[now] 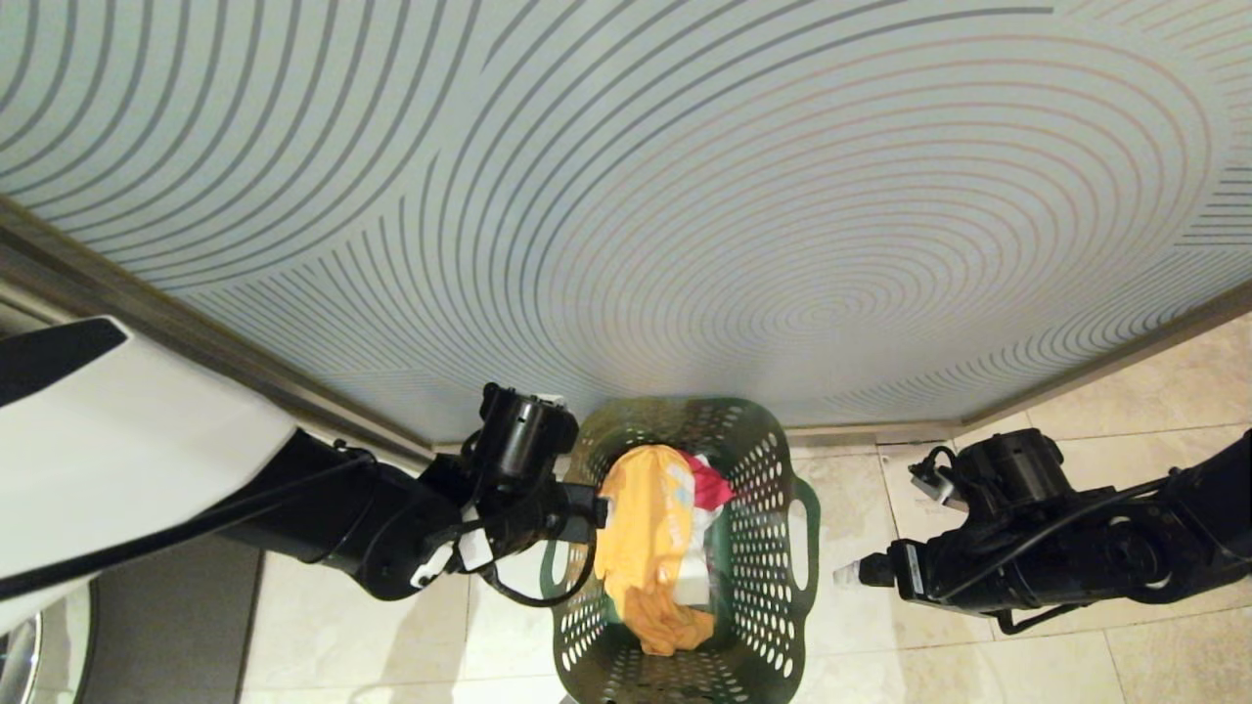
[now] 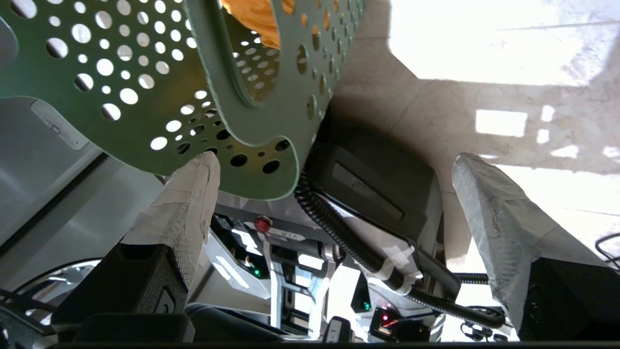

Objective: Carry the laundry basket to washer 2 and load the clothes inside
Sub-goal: Pick up the clothes basket and put it beside the washing machine

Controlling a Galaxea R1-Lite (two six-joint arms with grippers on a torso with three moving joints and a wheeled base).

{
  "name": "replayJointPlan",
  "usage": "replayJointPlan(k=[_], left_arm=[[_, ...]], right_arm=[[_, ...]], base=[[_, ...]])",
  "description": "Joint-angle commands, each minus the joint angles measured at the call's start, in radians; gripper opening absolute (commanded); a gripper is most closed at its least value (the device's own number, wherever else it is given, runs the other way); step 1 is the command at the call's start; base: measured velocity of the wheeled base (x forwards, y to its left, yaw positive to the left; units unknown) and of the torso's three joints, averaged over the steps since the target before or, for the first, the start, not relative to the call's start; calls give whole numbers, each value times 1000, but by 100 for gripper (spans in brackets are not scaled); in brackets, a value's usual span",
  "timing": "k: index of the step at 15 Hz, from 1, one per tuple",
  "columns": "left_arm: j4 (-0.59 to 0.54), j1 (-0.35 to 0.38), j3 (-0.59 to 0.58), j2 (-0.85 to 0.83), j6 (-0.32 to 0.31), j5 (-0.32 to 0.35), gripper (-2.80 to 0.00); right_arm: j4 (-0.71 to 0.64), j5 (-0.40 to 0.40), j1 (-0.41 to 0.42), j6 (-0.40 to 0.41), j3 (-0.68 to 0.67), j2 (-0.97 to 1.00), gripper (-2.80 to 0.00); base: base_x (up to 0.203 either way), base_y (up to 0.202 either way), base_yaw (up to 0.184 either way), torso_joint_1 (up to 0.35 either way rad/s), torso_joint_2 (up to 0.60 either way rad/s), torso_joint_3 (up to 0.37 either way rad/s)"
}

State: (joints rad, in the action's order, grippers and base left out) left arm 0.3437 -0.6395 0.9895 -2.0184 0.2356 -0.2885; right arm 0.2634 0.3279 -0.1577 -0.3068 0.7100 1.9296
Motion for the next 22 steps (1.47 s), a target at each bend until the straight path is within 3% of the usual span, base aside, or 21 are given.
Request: replayJointPlan(k=[1, 4, 10, 11, 14, 17, 22], left_arm=[[13, 29, 10, -51, -10, -1, 0], [45, 55, -6, -83, -38, 0, 0], [46, 57, -95, -84, -29, 12, 0], [46, 56, -99, -88, -12, 27, 0], [46, 33, -106, -99, 122, 100, 0], [46, 17, -107, -118, 135, 101, 0], [46, -12, -106, -126, 136, 98, 0]], right_arm=[[2, 2, 0, -2, -13, -12, 0], [4, 2, 1, -5, -32, -14, 0], [5, -3, 4, 0, 31, -24, 0], [5, -3, 4, -1, 51, -14, 0], [54, 3, 4, -5, 94, 63, 0], [229, 2, 2, -5, 101, 166, 0], [191, 3, -31, -18, 180, 167, 0]], base=[[0, 0, 0, 0, 0, 0], [0, 0, 0, 0, 0, 0], [0, 0, 0, 0, 0, 0], [0, 0, 0, 0, 0, 0], [0, 0, 0, 0, 0, 0], [0, 0, 0, 0, 0, 0], [0, 0, 0, 0, 0, 0]])
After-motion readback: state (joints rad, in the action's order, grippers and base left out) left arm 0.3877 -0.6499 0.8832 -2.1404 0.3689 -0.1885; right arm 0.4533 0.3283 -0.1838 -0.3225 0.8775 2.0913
